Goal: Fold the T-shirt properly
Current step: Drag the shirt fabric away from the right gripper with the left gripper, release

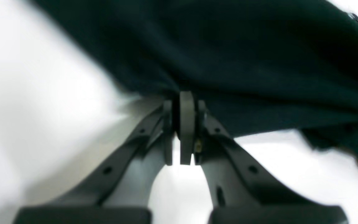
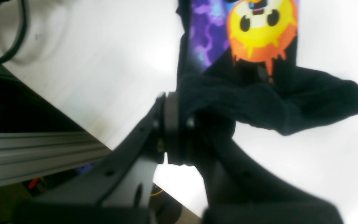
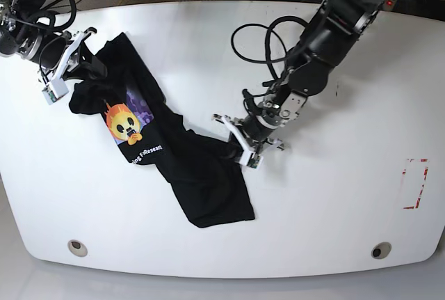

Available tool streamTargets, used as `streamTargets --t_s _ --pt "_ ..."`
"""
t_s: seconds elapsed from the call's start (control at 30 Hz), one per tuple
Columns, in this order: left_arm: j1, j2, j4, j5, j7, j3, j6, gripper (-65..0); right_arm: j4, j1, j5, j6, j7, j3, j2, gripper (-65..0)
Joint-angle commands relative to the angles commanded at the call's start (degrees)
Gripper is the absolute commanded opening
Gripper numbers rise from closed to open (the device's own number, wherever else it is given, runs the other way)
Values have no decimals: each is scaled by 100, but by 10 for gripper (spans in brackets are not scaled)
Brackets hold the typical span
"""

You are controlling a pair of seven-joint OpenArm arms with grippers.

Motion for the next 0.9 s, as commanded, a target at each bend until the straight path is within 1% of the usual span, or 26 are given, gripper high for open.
streamTargets --t_s 0.1,0.13,0.3,0.4,0.53,0.63,0.7,0.8,0.83,0.9 --pt "484 -466 747 0 202 -316 0 -650 -158 141 0 0 -9 -9 0 -650" --pt "686 -642 985 0 229 -413 0 -650 -255 176 0 0 -18 -9 0 -650" --pt "1468 -1266 1952 -9 264 -826 0 -650 -668 396 0 0 -18 -18 0 -650" --pt "1864 -1574 2514 -9 264 -1046 0 -646 -668 440 0 0 -18 -26 0 -650" --pt "2382 -1908 3077 -18 264 -1433 9 -646 -677 536 0 0 -18 -26 0 -650" --pt "2760 -2110 3367 -18 273 -1679 0 -644 -686 589 0 0 -18 -26 0 -650" --pt "2910 -2207 3508 -18 431 -1758 0 -640 -686 607 0 0 -18 -26 0 -650" --pt "2936 -2215 3719 -18 949 -1952 18 -560 -686 615 0 0 -18 -26 0 -650" --pt "2998 -2189 3807 -18 1178 -2136 18 -510 -686 624 0 0 -18 -26 0 -650" --pt "3121 -2171 3930 -26 1407 -2435 18 -433 -686 686 0 0 -18 -26 -9 -650"
